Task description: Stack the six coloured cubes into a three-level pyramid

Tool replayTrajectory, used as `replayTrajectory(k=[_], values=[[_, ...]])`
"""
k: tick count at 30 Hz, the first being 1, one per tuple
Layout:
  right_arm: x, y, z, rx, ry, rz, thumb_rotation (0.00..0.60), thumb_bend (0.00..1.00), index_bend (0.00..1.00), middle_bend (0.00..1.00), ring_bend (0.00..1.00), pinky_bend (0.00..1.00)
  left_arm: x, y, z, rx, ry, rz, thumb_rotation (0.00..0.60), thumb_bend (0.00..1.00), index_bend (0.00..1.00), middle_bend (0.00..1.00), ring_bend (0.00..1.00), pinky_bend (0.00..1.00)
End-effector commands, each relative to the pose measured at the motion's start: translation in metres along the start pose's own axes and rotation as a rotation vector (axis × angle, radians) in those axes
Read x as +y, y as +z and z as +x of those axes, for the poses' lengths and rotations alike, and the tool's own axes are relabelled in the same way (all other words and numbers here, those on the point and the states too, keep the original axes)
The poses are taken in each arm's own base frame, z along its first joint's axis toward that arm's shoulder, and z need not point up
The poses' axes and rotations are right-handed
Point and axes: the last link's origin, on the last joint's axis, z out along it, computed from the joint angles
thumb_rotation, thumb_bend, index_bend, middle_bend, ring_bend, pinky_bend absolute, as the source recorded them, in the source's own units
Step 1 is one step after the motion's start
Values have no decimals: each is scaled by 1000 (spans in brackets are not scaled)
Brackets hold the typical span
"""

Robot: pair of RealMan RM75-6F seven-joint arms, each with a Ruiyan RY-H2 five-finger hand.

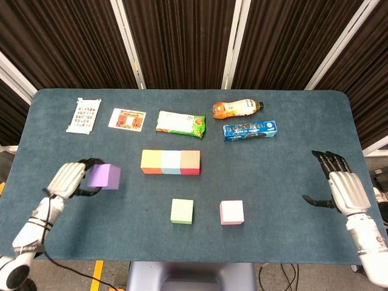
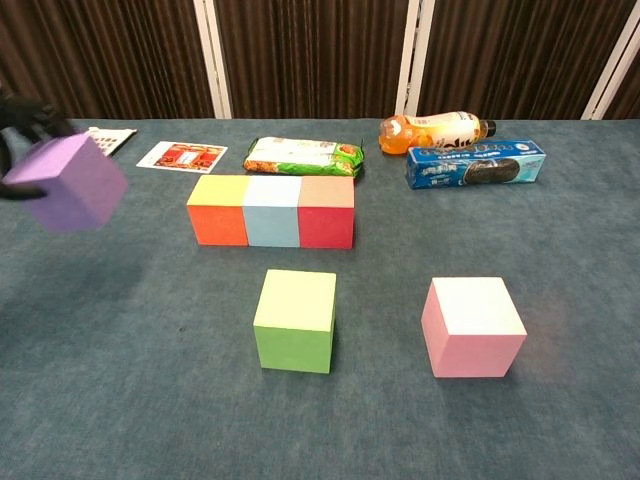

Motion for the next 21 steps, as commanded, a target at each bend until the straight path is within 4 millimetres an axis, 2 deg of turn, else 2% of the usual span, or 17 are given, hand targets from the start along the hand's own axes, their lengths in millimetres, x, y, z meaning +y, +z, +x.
replayTrajectory(k=[1,3,9,17,21], values=[[1,-2,1,1,1,-2,600,263,0,184,61,165,46,32,20,-31,40,-85,600,310,410,469,430,467],[2,-4,1,1,1,-3,600,263,0,184,61,165,66,47,23,-47,50,-110,600,310,391,459,423,459],[6,-7,1,0,-1,-12,600,263,0,184,61,165,110,82,22,-88,68,-116,600,310,369,451,414,454],[12,-8,3,0,5,-26,600,263,0,184,61,165,144,112,9,-131,119,-53,600,309,342,444,397,419],[14,-8,3,-1,6,-25,600,264,0,184,61,165,156,121,3,-155,103,-15,600,309,326,421,340,381]])
